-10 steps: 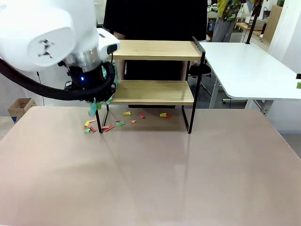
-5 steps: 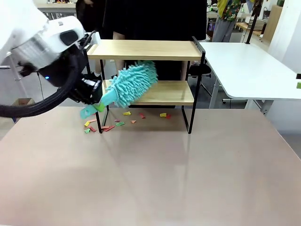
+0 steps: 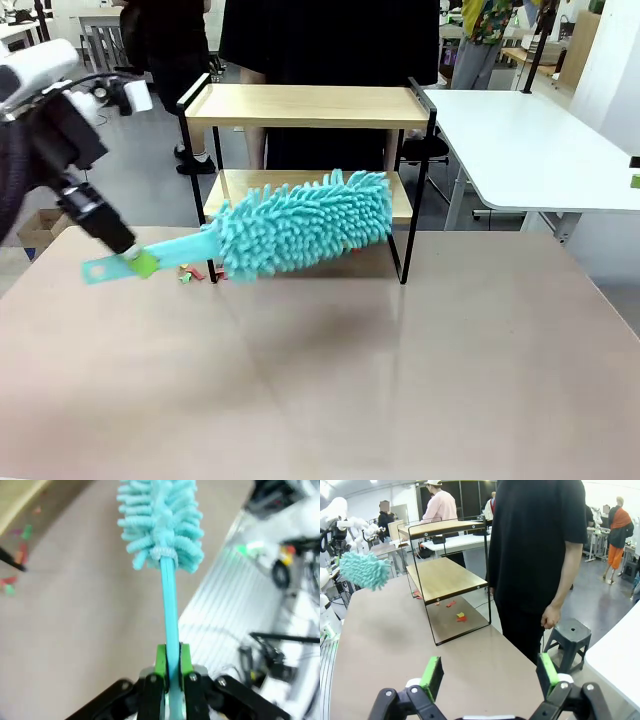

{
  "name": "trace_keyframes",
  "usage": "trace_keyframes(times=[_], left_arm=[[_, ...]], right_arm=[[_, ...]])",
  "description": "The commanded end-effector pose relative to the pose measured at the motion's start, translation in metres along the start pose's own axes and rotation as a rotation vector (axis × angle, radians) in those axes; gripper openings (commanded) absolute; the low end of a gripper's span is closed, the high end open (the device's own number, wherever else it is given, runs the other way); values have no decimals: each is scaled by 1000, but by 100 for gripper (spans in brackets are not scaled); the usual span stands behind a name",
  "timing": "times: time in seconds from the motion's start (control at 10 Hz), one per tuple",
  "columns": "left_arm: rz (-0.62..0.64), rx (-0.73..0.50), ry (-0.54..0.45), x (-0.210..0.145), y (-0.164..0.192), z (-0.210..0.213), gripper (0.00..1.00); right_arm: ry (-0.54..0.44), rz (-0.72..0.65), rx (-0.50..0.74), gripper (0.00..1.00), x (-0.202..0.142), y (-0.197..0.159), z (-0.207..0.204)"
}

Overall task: Clean the shelf.
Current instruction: Clean the specific section of the Shelf indicated by the human with the Duster.

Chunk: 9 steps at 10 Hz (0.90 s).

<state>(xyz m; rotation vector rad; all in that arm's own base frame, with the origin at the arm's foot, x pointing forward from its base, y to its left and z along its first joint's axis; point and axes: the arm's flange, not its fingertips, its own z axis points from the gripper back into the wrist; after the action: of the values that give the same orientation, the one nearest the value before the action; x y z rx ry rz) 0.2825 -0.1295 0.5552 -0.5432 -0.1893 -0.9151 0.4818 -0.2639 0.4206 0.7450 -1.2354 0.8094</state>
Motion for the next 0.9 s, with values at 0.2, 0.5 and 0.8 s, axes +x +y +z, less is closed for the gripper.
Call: trace_keyframes(times=[0.2,0.5,0.8], left_arm=[[-40,-12,310,-23,6,46,13],[-37,31,540,-28,3,74,13],[-66,58,709,-17,19,46,13]], right_arm=[[-2,5,-1,100,3,1,0],[-2,5,-1,100,3,1,0],[-2,5,-1,100,3,1,0]])
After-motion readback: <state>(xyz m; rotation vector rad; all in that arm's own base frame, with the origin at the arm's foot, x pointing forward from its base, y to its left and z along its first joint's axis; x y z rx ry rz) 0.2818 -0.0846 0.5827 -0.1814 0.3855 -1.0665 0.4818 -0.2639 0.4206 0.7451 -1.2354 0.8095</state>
